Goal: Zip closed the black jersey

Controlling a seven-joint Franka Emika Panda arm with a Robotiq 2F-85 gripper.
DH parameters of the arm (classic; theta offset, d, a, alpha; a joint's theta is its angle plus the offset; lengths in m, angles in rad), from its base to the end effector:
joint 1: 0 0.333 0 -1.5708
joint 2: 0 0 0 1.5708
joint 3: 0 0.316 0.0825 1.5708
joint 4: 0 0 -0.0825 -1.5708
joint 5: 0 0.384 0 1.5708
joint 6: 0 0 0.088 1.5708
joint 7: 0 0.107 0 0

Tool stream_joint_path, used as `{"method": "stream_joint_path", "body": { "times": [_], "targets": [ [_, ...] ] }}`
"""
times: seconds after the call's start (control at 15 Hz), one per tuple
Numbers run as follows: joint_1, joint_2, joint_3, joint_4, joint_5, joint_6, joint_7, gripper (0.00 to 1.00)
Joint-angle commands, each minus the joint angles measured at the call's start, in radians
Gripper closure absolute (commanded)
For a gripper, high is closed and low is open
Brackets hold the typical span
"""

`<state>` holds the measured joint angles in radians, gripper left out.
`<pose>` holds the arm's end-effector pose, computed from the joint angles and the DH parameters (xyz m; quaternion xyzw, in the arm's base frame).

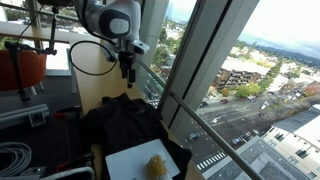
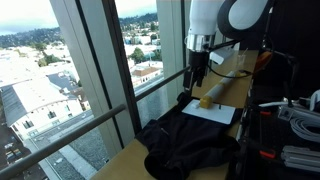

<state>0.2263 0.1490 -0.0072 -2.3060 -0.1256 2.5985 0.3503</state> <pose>0.5246 0.1194 0.2951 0.9967 -0.0140 0.0790 0.0152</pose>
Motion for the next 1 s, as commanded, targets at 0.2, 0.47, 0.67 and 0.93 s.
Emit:
{"method": "stream_joint_path", "body": {
  "times": [0.2, 0.47, 0.67, 0.93],
  "targets": [
    [-0.083, -0.116, 0.044, -0.043, 0.093, -0.057, -0.128, 0.0],
    [-0.09, -0.09, 0.045, -0.029, 0.058, -0.036, -0.1, 0.0],
    [-0.09, -0.092, 0.048, -0.032, 0.059, -0.036, -0.1, 0.0],
    [-0.09, -0.092, 0.049, -0.032, 0.059, -0.036, -0.1, 0.0]
  ]
}}
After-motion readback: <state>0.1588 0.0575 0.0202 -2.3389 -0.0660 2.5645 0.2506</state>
